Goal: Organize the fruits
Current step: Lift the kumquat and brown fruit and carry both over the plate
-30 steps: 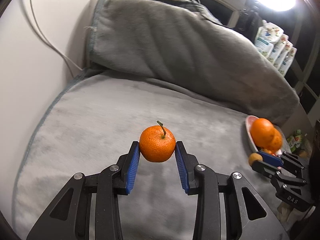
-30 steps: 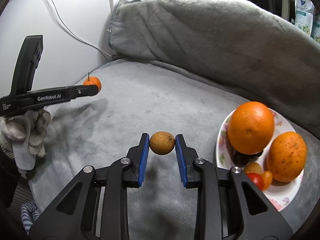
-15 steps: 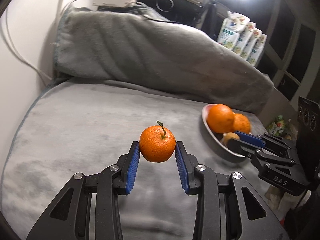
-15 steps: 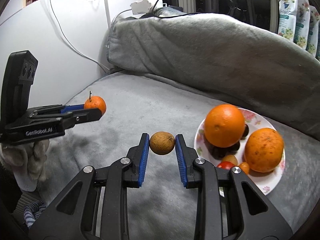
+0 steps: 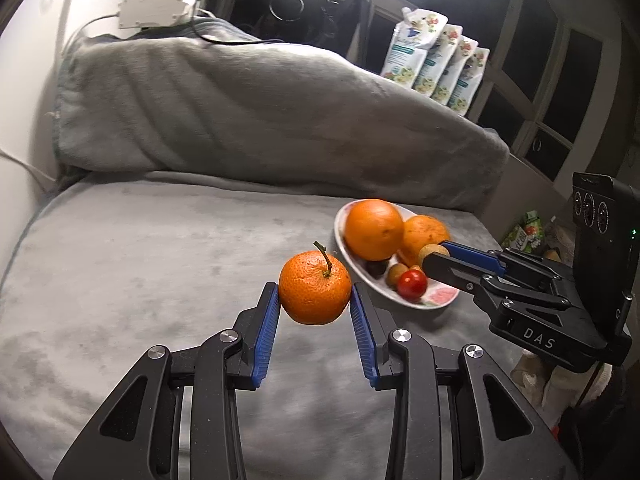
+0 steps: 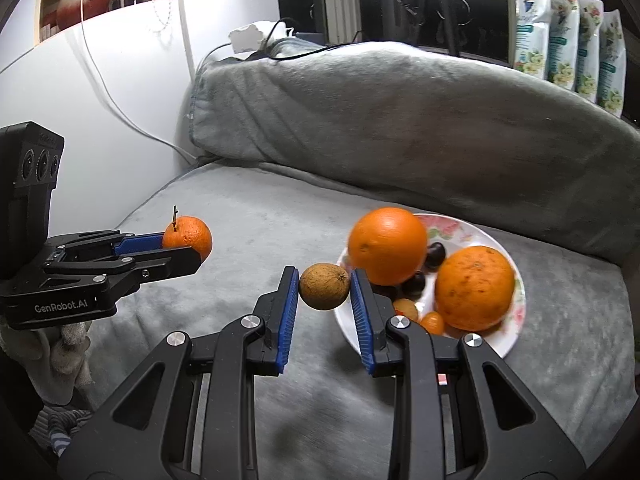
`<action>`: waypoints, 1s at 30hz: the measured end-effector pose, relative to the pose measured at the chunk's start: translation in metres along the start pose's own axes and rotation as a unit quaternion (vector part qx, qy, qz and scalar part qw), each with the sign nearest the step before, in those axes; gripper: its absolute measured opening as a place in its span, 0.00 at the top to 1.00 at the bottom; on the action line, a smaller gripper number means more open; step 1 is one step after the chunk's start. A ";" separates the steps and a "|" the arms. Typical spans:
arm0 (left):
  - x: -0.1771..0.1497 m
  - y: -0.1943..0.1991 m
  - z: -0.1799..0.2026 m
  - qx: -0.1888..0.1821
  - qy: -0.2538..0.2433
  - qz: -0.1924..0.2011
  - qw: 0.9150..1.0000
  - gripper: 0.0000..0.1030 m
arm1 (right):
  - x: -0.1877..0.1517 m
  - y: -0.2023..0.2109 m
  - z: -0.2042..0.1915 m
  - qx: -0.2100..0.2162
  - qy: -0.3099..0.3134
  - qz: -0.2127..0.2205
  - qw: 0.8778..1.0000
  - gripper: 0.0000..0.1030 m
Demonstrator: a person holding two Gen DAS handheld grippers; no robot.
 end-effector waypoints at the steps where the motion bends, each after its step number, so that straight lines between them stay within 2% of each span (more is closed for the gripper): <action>1: 0.000 -0.002 0.003 -0.003 -0.001 -0.001 1.000 0.67 | 0.000 0.001 0.003 -0.002 -0.002 0.001 1.000 0.73; 18: -0.006 -0.038 0.063 -0.047 -0.036 -0.029 0.998 0.67 | 0.002 0.015 0.064 -0.039 -0.034 0.011 0.999 0.73; 30: -0.007 -0.062 0.090 -0.062 -0.056 -0.044 0.996 0.67 | 0.012 0.007 0.090 -0.044 -0.035 0.017 0.998 0.73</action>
Point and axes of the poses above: each gripper's, at about its wrist camera, not at the fingertips, and y roughly against the way its jaws point, z to its right, x to its top, the point moved 9 cm from there along -y, roughly the way its jaws point, and after that the axes turned 8 degrees about z, right-handed, at the moved point
